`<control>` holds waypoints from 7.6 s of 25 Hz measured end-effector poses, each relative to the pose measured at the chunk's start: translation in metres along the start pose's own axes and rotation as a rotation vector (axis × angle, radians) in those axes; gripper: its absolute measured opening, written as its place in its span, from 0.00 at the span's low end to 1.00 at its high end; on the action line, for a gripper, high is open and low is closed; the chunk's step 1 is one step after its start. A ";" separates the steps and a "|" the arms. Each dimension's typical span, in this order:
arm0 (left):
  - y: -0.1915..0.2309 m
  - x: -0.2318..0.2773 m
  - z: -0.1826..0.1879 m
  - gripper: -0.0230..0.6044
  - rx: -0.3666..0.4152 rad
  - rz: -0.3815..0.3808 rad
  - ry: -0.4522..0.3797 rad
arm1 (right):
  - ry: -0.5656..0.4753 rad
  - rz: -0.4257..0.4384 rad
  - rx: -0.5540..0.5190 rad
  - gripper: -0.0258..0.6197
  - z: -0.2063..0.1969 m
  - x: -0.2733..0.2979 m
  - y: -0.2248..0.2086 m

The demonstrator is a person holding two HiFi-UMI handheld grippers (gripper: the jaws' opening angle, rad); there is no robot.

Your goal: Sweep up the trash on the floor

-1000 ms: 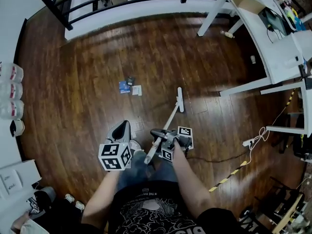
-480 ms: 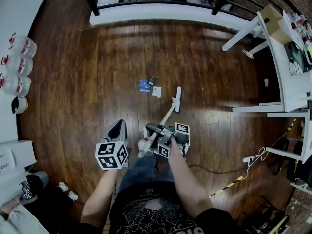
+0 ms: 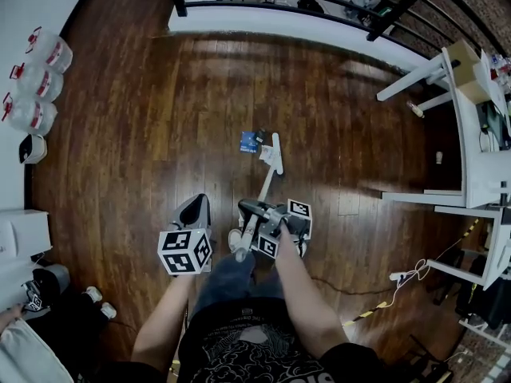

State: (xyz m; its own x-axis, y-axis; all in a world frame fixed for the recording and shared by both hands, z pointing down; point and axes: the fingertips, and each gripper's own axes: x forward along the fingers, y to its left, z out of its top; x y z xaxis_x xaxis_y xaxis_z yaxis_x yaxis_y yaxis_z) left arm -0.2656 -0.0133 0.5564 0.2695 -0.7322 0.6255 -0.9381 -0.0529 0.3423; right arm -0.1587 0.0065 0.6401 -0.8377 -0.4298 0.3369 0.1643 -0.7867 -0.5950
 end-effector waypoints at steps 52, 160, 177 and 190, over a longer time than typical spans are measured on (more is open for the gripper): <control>-0.201 -0.138 -0.232 0.04 -0.388 0.451 -0.140 | 1.186 -1.628 -1.803 0.04 0.170 -0.416 -0.076; -0.314 -0.157 -0.197 0.04 -0.139 0.032 -0.208 | 0.164 -1.024 -1.543 0.04 0.048 -0.477 -0.103; -0.545 -0.164 -0.269 0.04 -0.013 -0.001 -0.215 | 0.108 -0.707 -1.573 0.04 0.047 -0.657 -0.110; -0.599 -0.188 -0.304 0.04 0.017 0.030 -0.204 | 0.104 -0.615 -1.702 0.04 0.026 -0.699 -0.111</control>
State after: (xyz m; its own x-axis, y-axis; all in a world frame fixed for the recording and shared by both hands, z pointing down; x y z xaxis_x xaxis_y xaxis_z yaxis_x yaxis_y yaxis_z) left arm 0.3118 0.3626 0.4473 0.1931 -0.8558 0.4800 -0.9491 -0.0390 0.3124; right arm 0.4222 0.3828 0.4903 -0.6034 -0.2051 0.7707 -0.7460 0.4868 -0.4545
